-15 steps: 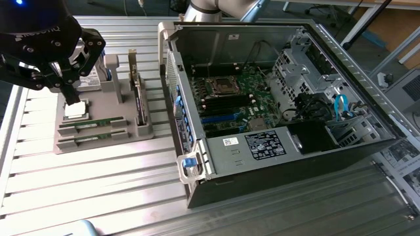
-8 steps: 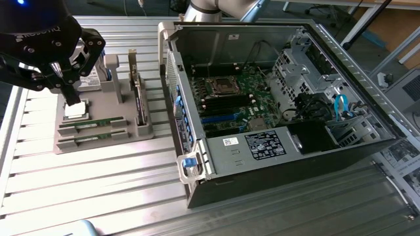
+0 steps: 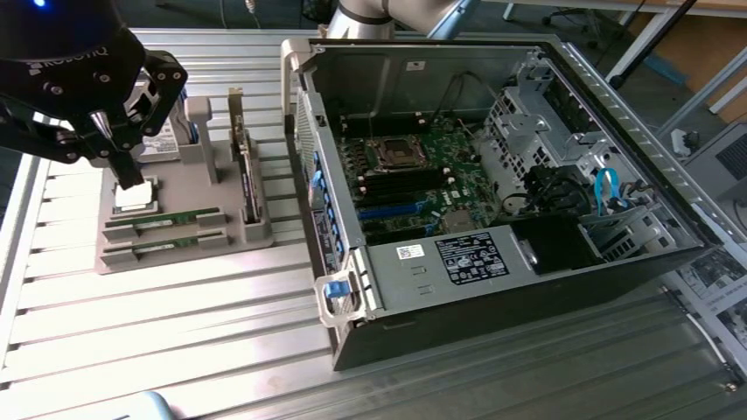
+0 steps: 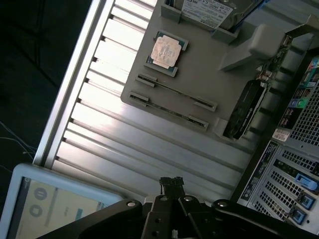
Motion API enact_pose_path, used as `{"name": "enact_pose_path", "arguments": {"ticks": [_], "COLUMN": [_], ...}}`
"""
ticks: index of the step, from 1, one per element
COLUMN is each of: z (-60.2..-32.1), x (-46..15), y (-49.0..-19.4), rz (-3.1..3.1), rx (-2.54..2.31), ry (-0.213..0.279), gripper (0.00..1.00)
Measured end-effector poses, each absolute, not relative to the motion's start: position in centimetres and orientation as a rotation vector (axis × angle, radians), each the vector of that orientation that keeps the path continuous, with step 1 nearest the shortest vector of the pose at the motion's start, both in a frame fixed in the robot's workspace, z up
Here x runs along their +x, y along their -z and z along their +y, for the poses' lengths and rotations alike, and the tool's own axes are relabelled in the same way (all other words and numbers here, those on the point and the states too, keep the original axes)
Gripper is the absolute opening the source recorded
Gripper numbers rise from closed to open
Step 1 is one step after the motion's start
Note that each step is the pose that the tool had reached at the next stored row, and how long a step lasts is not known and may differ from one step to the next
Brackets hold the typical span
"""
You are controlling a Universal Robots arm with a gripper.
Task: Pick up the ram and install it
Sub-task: 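Pick up the ram and move it above insertion slot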
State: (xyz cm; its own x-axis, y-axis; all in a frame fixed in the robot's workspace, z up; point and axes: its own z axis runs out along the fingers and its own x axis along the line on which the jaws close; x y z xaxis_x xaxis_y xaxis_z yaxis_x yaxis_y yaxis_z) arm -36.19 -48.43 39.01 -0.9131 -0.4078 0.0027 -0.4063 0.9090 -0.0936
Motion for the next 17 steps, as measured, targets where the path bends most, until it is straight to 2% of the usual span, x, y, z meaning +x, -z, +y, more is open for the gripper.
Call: {"name": "enact_pose_path", "arguments": {"ticks": [17], "z": [-48.43], "x": [-36.19], "y": [-38.99], "rz": [3.033], "rx": [-0.735], "ry": [0.164], "gripper": [0.11]}}
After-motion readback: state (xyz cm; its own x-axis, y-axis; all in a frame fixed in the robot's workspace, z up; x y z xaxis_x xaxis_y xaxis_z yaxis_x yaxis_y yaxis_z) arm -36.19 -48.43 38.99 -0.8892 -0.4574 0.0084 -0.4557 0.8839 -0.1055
